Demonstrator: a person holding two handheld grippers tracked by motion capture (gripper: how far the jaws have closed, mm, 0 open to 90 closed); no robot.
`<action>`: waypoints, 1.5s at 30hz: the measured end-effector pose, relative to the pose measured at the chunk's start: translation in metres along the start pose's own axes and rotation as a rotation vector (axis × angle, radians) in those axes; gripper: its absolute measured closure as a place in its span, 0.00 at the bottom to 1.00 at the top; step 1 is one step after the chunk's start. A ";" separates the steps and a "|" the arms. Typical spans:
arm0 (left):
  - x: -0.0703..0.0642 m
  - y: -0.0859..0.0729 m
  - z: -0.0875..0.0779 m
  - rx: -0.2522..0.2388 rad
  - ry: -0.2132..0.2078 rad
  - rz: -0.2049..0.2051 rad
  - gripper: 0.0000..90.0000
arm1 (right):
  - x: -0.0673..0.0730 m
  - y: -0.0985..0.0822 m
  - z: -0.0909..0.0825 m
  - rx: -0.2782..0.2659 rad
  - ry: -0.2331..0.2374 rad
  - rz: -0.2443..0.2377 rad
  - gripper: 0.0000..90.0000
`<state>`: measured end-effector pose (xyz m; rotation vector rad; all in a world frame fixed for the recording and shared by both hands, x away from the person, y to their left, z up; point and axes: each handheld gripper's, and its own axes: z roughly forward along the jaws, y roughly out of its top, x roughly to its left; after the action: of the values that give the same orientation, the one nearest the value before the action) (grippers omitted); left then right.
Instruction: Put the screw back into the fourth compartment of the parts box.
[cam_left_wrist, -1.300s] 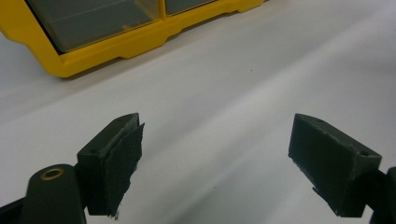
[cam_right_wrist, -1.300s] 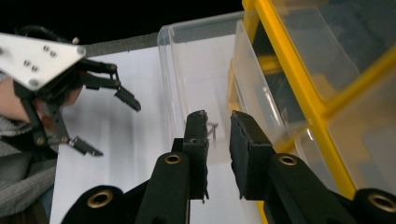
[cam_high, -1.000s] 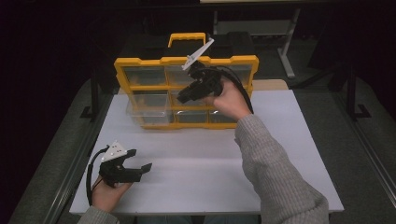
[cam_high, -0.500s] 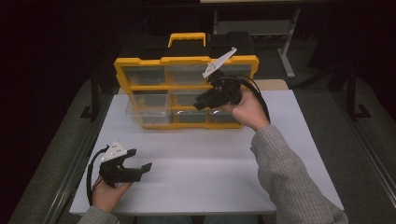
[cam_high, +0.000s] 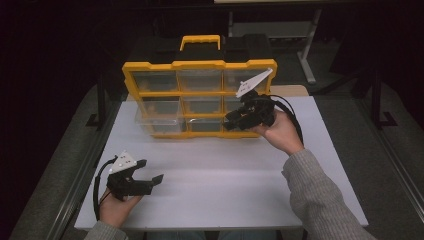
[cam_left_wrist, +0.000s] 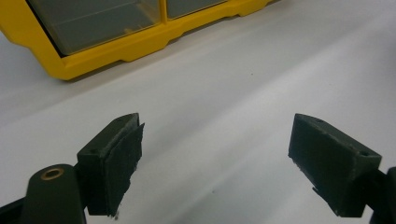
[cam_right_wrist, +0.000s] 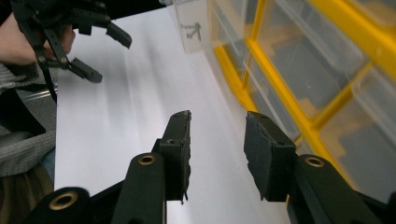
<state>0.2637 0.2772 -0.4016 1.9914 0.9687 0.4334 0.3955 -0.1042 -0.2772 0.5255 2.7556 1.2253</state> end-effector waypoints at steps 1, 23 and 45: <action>0.000 0.000 0.000 0.001 0.000 0.001 0.19 | 0.000 -0.003 -0.001 -0.001 -0.001 0.013 0.65; -0.001 0.001 0.000 -0.002 -0.003 0.000 0.19 | -0.001 -0.054 -0.008 -0.025 -0.018 0.138 0.53; -0.001 0.002 -0.001 -0.009 -0.014 0.002 0.19 | -0.002 -0.105 -0.009 -0.048 -0.048 0.219 0.43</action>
<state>0.2638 0.2765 -0.3993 1.9849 0.9544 0.4238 0.3668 -0.1764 -0.3480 0.8592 2.6778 1.2995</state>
